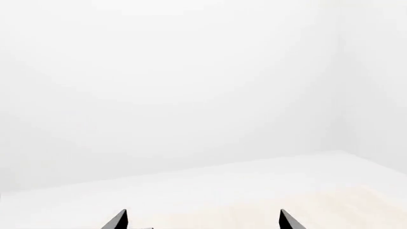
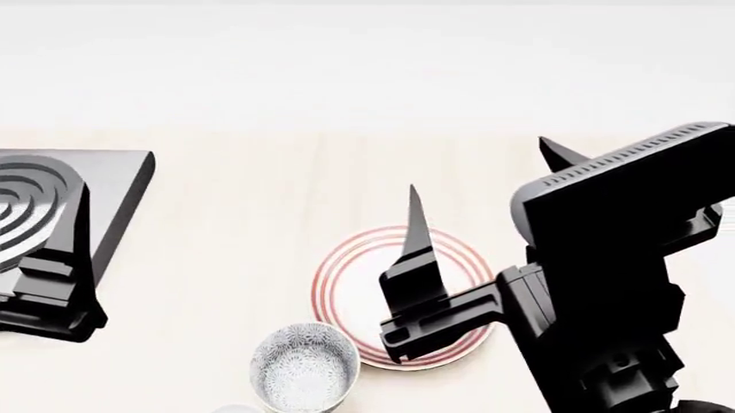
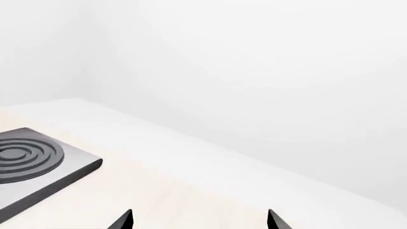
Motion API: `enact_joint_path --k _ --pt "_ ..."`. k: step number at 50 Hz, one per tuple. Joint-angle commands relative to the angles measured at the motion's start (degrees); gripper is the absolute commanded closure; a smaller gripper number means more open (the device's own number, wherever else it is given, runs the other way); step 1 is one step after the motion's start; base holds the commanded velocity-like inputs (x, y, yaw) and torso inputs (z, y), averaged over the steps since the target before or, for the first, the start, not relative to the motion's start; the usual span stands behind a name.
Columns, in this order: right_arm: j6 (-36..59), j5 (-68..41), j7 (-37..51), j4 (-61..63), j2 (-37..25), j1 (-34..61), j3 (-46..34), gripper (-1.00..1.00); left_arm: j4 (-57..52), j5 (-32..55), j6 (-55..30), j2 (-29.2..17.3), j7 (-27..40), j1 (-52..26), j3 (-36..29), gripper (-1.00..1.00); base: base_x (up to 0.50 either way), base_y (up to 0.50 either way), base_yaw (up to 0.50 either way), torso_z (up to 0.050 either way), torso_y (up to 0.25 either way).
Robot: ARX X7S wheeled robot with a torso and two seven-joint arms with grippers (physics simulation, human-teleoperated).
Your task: Pick the akita bowl between the plate and the ramekin and place it on the plate.
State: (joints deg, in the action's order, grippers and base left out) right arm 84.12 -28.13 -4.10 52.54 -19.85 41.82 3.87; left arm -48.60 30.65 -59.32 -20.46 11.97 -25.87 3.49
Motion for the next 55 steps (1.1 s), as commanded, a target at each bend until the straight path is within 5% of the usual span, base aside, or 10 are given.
enact_joint_path --k 1,9,21,31,44,55 --pt "-0.43 -1.22 -0.36 -0.60 -0.33 0.40 -0.52 -1.00 0.40 0.07 0.31 -0.31 0.27 -0.12 -0.14 -1.00 0.50 0.00 0.00 0.000 0.000" --pt "-2.46 0.54 0.71 -3.06 -4.00 2.37 -7.31 -1.00 1.74 -1.73 1.35 -1.89 0.06 -1.49 -2.65 -1.00 0.42 0.00 0.00 0.000 0.000" --pt "-6.04 4.16 -3.23 -12.28 -13.59 13.24 -29.93 -1.00 5.54 -6.20 6.78 -3.22 0.06 -0.77 -6.18 -1.00 0.00 0.00 0.00 0.000 0.000" --pt "-18.86 12.94 -11.32 -25.14 -18.41 24.45 -52.26 -1.00 6.48 -6.63 8.82 -3.95 -0.39 0.86 -5.71 -1.00 0.00 0.00 0.00 0.000 0.000" --pt "-34.78 27.51 -26.29 -44.24 -15.30 43.24 -76.83 -1.00 7.85 -6.14 11.13 -4.37 -1.23 2.61 -4.02 -1.00 0.00 0.00 0.00 0.000 0.000" --pt "-47.64 34.85 -27.95 -55.09 -11.54 44.10 -87.15 -1.00 8.91 -6.73 13.34 -4.74 -1.84 4.67 -4.43 -1.00 0.00 0.00 0.00 0.000 0.000"
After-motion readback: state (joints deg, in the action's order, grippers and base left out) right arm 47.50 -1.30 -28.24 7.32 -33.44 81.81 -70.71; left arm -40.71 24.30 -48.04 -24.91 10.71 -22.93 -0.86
